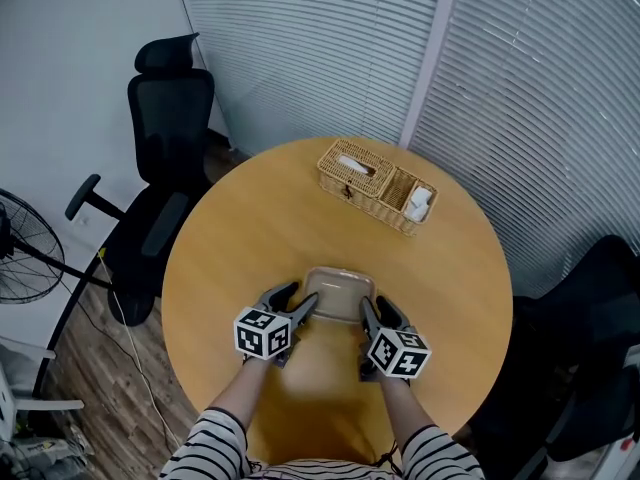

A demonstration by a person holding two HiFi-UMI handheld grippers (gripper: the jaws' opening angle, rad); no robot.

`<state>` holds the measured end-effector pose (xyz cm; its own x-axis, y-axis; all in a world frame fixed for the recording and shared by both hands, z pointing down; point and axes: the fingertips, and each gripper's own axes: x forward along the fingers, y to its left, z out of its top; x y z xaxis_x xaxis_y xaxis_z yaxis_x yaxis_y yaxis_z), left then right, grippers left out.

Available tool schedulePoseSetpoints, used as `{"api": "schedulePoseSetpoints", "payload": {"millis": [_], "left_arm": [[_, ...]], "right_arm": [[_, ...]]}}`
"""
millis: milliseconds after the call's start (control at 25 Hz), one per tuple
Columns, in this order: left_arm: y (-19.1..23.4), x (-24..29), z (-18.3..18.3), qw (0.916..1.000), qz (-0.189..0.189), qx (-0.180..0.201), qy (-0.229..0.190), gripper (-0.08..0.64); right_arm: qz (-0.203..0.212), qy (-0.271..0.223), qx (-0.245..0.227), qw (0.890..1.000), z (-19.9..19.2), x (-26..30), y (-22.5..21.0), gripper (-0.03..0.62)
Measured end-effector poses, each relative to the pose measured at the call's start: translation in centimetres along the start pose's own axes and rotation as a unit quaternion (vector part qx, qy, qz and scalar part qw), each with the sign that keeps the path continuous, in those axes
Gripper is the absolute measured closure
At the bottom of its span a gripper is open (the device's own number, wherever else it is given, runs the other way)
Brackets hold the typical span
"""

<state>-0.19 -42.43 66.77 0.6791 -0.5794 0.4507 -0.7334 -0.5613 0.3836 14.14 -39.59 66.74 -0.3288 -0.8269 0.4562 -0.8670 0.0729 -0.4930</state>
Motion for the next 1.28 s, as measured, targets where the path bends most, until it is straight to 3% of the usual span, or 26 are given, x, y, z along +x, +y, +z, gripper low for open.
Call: {"api": "schedulePoseSetpoints", "payload": {"millis": [520,840,1280], "left_arm": [[-0.7,0.2,0.6,0.9998,-0.012,-0.009,-0.01,0.345],[-1.2,-1.4,2.3,0.9986,-0.015,-0.031,-0.041,0.35],[-2.6,-5.1,4.5,0.9955,-0.027,-0.041,-0.082,0.454]], "right_arm": [[0.011,-0.006,0.015,1.0,0.3,0.2,0.6,0.426],[0.014,-0.036,0.034,0.999,2.0,-1.3,1.3,0.485],[0.009,-0.06,0.027,0.998,3.4,-4.5,2.8,0.548]]}}
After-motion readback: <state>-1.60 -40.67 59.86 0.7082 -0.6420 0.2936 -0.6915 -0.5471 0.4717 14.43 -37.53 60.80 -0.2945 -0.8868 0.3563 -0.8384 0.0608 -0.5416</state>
